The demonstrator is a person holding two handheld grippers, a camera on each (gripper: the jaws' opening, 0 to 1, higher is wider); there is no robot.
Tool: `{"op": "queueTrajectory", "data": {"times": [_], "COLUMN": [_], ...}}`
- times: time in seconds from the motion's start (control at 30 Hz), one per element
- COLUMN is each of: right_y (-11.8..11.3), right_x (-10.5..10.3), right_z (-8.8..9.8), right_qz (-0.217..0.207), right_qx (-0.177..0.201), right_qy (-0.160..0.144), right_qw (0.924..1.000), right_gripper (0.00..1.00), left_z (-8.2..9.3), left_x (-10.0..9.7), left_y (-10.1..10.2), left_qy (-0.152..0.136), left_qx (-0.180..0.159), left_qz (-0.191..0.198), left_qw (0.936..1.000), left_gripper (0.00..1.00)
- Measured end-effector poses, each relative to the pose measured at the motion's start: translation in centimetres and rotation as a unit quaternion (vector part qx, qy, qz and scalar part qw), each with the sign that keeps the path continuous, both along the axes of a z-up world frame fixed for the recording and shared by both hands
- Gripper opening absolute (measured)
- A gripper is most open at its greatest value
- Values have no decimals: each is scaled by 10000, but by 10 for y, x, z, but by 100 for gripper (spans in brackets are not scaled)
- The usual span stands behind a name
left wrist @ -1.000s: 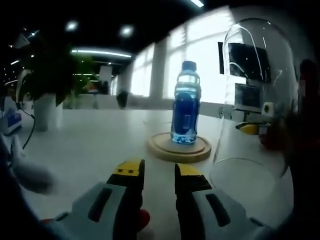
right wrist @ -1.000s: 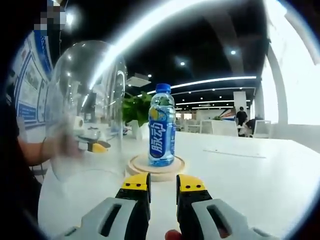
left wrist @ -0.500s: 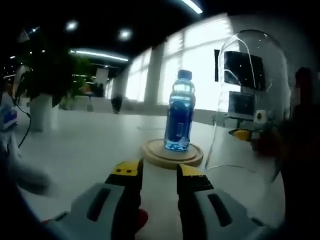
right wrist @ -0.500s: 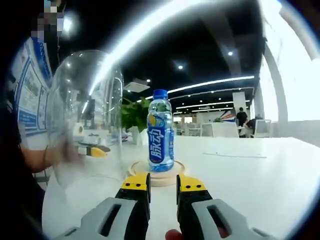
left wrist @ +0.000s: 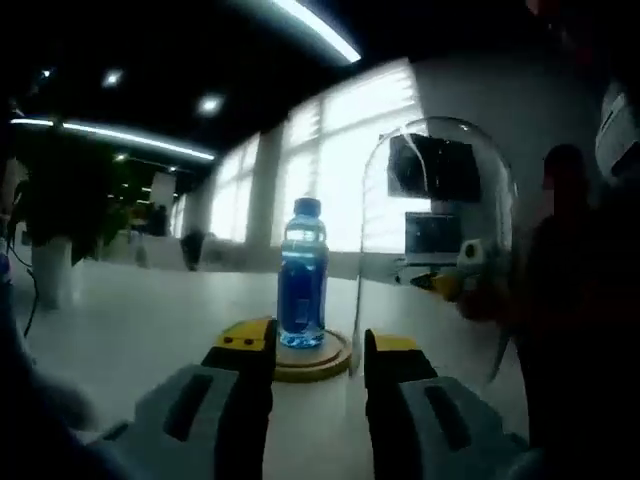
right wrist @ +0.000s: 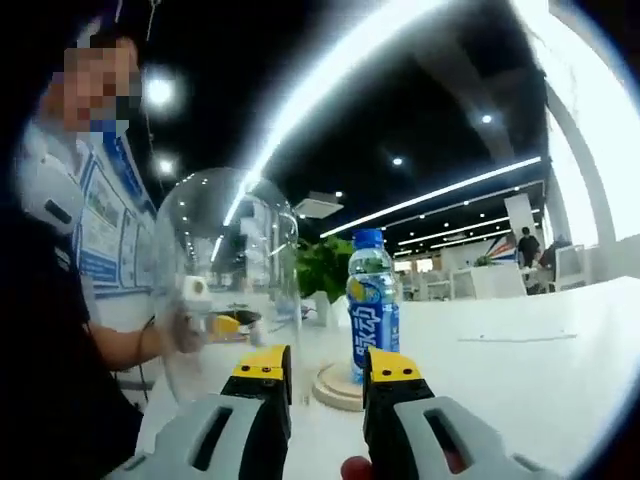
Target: Open the cover put in the Mizone put the cover back on
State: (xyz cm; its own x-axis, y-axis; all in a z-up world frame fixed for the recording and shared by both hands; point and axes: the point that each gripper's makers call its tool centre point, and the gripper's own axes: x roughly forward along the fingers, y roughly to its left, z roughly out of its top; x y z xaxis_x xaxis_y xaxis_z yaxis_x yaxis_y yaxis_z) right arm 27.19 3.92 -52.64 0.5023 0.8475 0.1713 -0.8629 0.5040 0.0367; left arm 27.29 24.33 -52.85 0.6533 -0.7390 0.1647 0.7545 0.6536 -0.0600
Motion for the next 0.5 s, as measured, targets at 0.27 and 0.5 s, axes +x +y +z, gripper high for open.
{"op": "queueTrajectory", "data": {"times": [0.27,0.5], "right_y": [2,10], "right_x": [-28,-39], "right_z": [16,20], "right_qz": [800,1117], "right_qx": [344,354], "right_qy": [-124,-217], "right_qw": [9961,9929], "right_gripper": [30,36], "left_z": [10,12], "left_x": [-10,-25], "left_y": [2,-2], "left_qy": [-187,-113], "left_qx": [38,-48], "left_qz": [-236,-744], "left_qw": [9995,9972], "left_gripper": [39,46]}}
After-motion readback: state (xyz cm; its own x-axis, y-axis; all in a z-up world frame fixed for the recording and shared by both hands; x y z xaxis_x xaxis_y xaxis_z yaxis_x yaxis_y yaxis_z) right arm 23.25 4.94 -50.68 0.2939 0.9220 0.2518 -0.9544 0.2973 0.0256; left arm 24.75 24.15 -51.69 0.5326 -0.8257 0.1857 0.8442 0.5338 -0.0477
